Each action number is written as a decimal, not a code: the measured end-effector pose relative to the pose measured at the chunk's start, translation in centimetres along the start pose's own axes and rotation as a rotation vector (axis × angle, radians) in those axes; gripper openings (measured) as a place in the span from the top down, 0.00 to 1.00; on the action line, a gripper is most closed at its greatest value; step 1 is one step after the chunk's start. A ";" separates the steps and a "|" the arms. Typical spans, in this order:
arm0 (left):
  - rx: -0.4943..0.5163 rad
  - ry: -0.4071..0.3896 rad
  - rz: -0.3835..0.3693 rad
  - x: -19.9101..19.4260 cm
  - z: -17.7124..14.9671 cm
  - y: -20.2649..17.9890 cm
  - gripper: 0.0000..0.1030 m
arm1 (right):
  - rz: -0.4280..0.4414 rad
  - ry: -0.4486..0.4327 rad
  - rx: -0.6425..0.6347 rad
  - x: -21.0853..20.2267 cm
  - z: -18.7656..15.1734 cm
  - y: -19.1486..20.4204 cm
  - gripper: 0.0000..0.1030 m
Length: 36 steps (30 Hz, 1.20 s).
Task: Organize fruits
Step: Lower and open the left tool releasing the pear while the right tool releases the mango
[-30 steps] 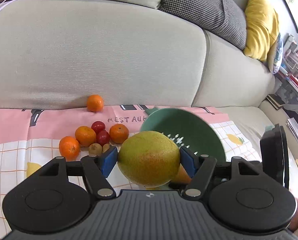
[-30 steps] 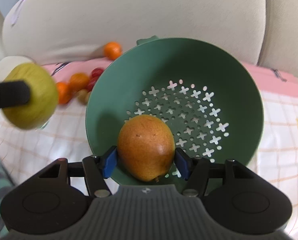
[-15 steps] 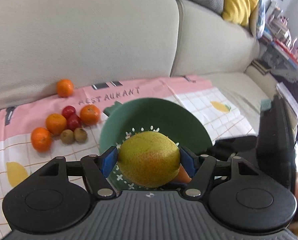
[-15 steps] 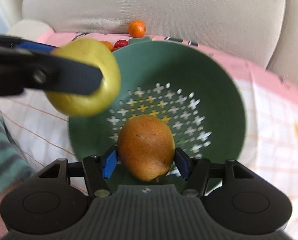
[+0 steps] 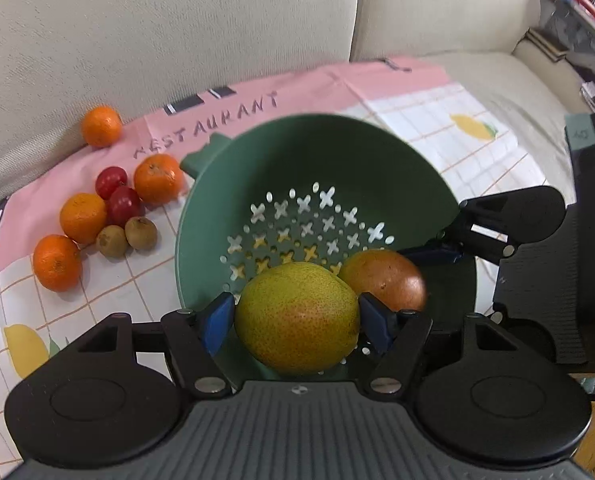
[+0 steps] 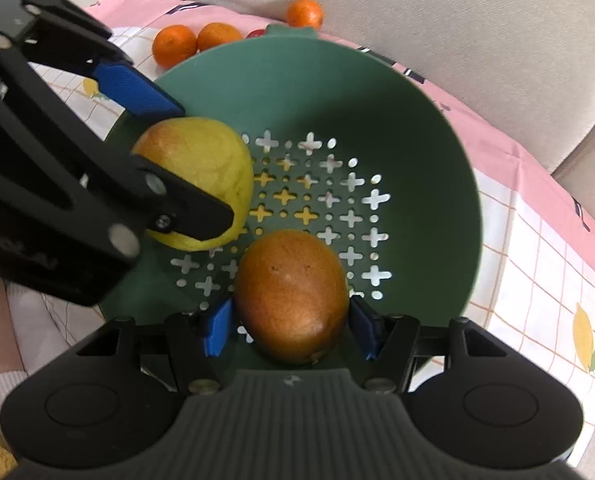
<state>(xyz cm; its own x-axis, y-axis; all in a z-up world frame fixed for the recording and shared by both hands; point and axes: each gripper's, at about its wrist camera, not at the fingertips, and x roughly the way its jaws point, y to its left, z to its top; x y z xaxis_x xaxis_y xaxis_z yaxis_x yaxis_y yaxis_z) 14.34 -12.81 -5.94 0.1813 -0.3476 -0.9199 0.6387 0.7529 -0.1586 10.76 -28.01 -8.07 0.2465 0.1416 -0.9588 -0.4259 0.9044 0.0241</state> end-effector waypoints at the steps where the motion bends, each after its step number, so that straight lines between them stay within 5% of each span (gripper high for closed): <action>1: 0.003 0.011 0.001 0.3 0.1 -0.1 0.25 | 0.003 0.002 0.001 0.1 0.0 -0.1 0.43; 13: 0.048 0.089 0.076 2.2 0.4 -0.9 0.24 | -0.014 0.001 -0.012 0.0 0.8 0.2 0.43; 18: 0.047 0.085 0.039 2.0 0.5 -0.7 0.24 | -0.051 0.021 -0.023 0.1 0.8 0.4 0.42; 27: 0.016 -0.079 0.024 -2.6 -0.3 -0.4 0.23 | -0.063 0.034 -0.025 0.4 0.5 -0.1 0.44; 36: -0.009 -0.176 0.101 -6.4 -2.0 1.3 0.23 | -0.097 0.071 0.003 0.4 1.0 -0.4 0.44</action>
<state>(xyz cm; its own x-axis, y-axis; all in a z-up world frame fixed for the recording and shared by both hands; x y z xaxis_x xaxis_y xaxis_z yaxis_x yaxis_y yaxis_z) 12.48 -8.48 -0.96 0.3727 -0.3622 -0.8543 0.6045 0.7933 -0.0726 11.87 -27.93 -8.22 0.2237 0.0248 -0.9743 -0.4005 0.9137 -0.0687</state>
